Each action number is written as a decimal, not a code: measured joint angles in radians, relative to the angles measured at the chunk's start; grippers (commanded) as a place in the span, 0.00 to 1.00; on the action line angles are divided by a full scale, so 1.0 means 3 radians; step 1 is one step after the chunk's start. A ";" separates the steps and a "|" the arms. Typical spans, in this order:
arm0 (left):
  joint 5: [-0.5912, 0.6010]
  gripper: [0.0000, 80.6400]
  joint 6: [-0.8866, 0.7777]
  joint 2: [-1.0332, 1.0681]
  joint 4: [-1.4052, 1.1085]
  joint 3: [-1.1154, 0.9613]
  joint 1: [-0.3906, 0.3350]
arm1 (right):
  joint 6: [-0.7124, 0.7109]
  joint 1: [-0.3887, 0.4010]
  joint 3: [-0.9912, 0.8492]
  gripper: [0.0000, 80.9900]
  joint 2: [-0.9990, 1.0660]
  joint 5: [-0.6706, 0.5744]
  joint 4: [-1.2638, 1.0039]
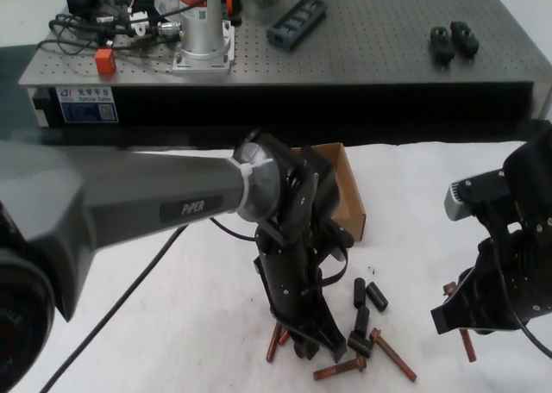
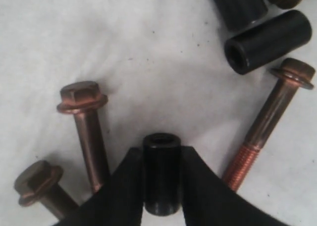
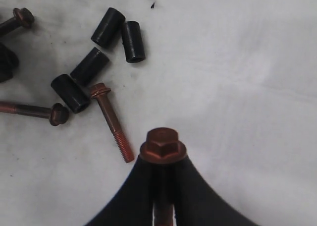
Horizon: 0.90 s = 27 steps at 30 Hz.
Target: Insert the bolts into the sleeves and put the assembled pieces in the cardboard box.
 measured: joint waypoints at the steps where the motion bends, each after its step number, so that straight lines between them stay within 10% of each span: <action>1: 0.0000 0.01 0.0000 0.0000 0.0000 -0.0003 -0.0001 | 0.0000 0.0000 0.0000 0.04 -0.0007 -0.0022 -0.0006; 14: 0.0167 0.01 -0.0354 -0.0766 -0.0487 0.0209 0.0078 | 0.0791 0.0058 0.0240 0.04 -0.0714 -0.1106 -0.1583; 19: 0.0863 0.01 -0.0856 -0.2003 -0.1924 0.1441 0.0138 | 0.1938 0.0301 0.0389 0.04 -0.0776 -0.1447 -0.2935; 27: 0.1255 0.01 -0.1320 -0.2624 -0.3170 0.2119 0.0128 | 0.2256 0.0582 0.0399 0.04 -0.0596 -0.1407 -0.3544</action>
